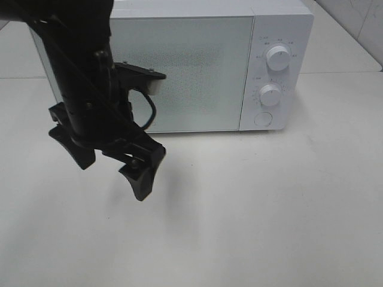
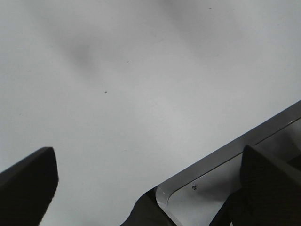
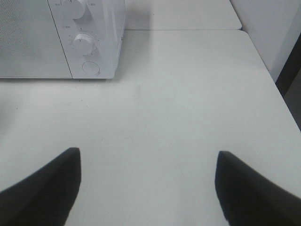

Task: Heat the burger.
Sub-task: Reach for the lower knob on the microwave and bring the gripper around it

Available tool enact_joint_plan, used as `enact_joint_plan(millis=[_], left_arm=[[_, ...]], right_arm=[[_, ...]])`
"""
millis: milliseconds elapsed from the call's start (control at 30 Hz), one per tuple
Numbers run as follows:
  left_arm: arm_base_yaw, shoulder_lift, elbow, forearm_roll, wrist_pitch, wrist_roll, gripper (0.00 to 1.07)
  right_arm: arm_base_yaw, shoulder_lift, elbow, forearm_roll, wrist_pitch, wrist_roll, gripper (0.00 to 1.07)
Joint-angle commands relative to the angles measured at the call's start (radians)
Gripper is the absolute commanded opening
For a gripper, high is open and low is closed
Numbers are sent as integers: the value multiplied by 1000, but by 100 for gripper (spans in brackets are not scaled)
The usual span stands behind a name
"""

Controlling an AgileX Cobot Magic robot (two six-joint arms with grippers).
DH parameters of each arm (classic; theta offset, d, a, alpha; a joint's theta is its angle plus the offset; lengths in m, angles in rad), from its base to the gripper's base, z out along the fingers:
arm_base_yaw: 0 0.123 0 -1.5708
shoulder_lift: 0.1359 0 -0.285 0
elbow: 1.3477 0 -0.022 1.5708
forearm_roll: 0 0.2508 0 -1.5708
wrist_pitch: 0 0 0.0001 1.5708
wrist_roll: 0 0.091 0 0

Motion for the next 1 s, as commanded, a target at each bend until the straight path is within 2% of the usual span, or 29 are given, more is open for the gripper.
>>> enact_joint_plan(millis=[33,67,100,167,200,233,267,300,333,367,433,467,533,567,700,733,767,833,867,933,967,1000], left_arm=[[60,-58,8,-1,23,-20,98],[60,-58,8,-1,23,-20,98],[104,-96,33,-7,19,-27,98],[126,-115,49,-12,17,-27,98],[186,-165,96,-26,2,-34,98],[186,-165,96,-26,2,-34,98],[219,-191,122,-31,-6,-37,98],[290,-246,174,-42,-16,-36,98],[290,-246,174,-42,-16,-36,98],[355,-297,219,-40,-24,-34,98],[383,-321,239,-40,-29,-30,98],[452,-380,282,-40,-33,-13,98],[483,-410,301,-40,-33,-3,98],[532,-466,332,-39,-33,11,98],[587,-559,375,-16,-35,12,98],[620,-629,408,6,-42,12,98],[620,-629,408,6,-42,12,98],[652,-729,455,46,-45,11,98],[652,-729,455,46,-45,11,98],[663,-832,507,93,-47,11,98],[663,-832,507,93,-47,11,98],[663,-899,541,101,-53,11,98]], right_arm=[[-6,-27,0,2,-5,-1,75],[-6,-27,0,2,-5,-1,75],[-6,-27,0,2,-5,-1,75],[-6,-27,0,2,-5,-1,75],[-6,-27,0,2,-5,-1,75],[-6,-27,0,2,-5,-1,75],[-6,-27,0,2,-5,-1,75],[-6,-27,0,2,-5,-1,75],[-6,-27,0,2,-5,-1,75],[-6,-27,0,2,-5,-1,75],[-6,-27,0,2,-5,-1,75],[-6,-27,0,2,-5,-1,75],[-6,-27,0,2,-5,-1,75],[-6,-27,0,2,-5,-1,75],[-6,-27,0,2,-5,-1,75],[-6,-27,0,2,-5,-1,75],[-6,-27,0,2,-5,-1,75],[-6,-27,0,2,-5,-1,75],[-6,-27,0,2,-5,-1,75],[-6,-27,0,2,-5,-1,75],[-6,-27,0,2,-5,-1,75],[-6,-27,0,2,-5,-1,75]])
